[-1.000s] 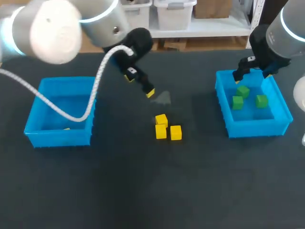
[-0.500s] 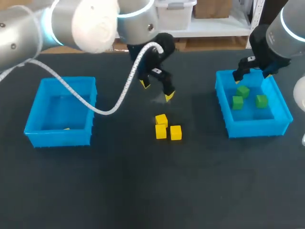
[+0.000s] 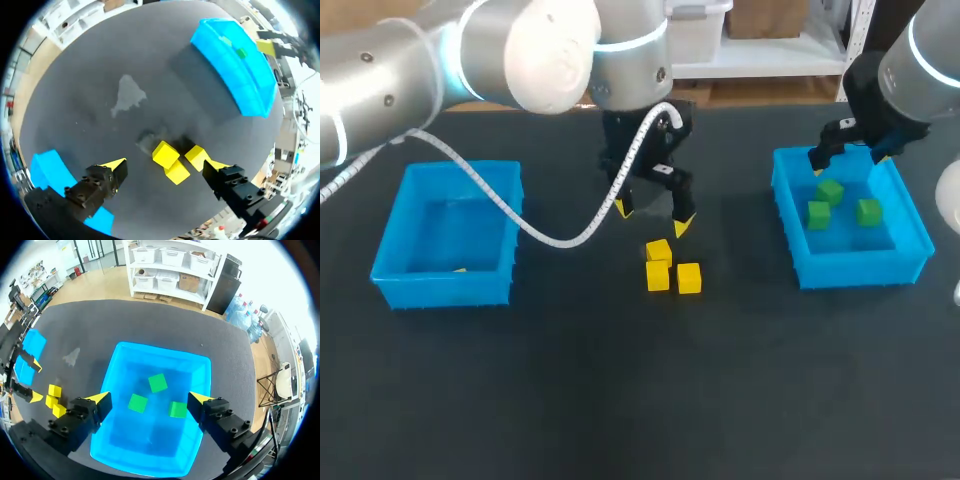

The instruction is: Put the green cubes in the right bin and the yellow cubes in the left bin.

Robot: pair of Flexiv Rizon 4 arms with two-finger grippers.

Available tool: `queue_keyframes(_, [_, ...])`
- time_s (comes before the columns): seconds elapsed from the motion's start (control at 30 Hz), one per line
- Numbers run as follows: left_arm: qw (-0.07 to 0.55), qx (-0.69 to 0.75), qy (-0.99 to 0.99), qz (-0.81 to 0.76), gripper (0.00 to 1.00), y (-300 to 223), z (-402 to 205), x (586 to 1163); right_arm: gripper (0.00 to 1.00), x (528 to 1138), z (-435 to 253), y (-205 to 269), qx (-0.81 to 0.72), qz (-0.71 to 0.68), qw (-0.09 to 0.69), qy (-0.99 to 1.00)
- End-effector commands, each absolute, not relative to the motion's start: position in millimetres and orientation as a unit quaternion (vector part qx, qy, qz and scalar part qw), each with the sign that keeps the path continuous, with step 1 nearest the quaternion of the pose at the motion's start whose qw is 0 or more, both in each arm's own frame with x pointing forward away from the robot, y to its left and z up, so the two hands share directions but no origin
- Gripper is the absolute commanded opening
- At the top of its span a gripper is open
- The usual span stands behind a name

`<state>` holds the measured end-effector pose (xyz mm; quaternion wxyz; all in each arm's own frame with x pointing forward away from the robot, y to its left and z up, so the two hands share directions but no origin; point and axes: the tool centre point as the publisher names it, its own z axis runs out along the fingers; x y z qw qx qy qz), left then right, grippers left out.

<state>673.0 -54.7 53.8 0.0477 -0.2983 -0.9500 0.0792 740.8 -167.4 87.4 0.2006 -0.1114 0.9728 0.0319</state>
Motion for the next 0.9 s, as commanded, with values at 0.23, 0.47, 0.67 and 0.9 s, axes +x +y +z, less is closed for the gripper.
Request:
queue_keyframes(0.23, [0.069, -0.211, -0.969, 0.106, 1.0, -65.2, 27.3, 670.7, 1.0, 738.2, 87.5, -167.7, -0.11, 0.031, 0.204, 0.972])
queue_keyframes(0.47, [0.063, -0.144, -0.981, 0.117, 1.0, -71.8, 21.5, 668.8, 1.0, 738.2, 87.5, -167.7, -0.11, 0.031, 0.204, 0.972])
queue_keyframes(0.67, [0.064, -0.082, -0.988, 0.114, 1.0, -70.3, 12.9, 662.2, 1.0, 738.2, 87.5, -167.7, -0.11, 0.031, 0.204, 0.972])
queue_keyframes(0.9, [0.071, -0.074, -0.988, 0.111, 1.0, -71.4, 8.2, 655.6, 1.0, 738.2, 87.5, -167.7, -0.11, 0.031, 0.204, 0.972])
